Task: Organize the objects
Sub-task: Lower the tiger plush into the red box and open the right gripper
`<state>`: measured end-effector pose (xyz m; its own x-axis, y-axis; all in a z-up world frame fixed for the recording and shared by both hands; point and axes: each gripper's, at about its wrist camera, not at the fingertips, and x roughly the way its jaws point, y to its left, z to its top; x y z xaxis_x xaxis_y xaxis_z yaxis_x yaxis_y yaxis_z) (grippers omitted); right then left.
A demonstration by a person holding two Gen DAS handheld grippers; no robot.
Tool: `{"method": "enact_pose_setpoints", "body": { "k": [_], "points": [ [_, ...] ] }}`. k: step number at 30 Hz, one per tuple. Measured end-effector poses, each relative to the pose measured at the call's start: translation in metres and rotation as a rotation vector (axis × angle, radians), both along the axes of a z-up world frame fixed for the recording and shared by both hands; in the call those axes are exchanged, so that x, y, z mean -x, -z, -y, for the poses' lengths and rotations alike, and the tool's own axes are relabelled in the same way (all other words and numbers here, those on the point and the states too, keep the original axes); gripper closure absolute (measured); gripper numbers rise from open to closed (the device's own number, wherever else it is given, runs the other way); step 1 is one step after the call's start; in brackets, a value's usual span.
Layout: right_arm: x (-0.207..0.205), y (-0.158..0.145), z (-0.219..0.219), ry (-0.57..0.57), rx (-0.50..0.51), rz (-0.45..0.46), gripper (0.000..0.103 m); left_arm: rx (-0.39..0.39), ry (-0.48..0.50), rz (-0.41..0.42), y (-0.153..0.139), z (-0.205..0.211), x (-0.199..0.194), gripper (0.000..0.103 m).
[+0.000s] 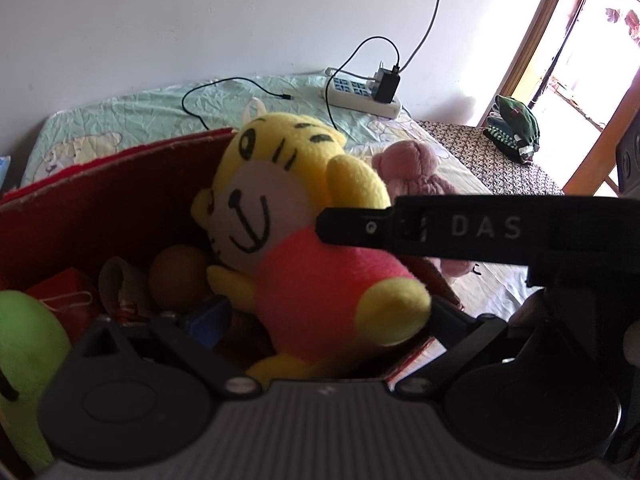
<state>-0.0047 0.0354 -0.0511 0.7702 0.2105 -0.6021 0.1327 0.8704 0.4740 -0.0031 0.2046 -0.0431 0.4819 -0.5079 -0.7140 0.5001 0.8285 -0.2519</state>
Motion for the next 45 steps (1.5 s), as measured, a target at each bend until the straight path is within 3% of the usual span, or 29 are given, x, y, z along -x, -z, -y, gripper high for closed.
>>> {"method": "enact_pose_setpoints", "body": {
  "k": [15, 26, 45],
  "points": [
    [0.006, -0.001, 0.001, 0.024, -0.048, 0.011, 0.068, 0.007, -0.017, -0.096, 0.004, -0.003, -0.013, 0.000],
    [0.012, -0.001, 0.001, 0.037, -0.059, 0.014, 0.067, -0.019, -0.030, -0.079, -0.001, -0.002, -0.008, 0.001],
    [0.046, -0.012, -0.001, 0.059, -0.027, 0.064, 0.062, -0.132, -0.111, 0.000, -0.022, 0.001, 0.021, 0.001]
  ]
}}
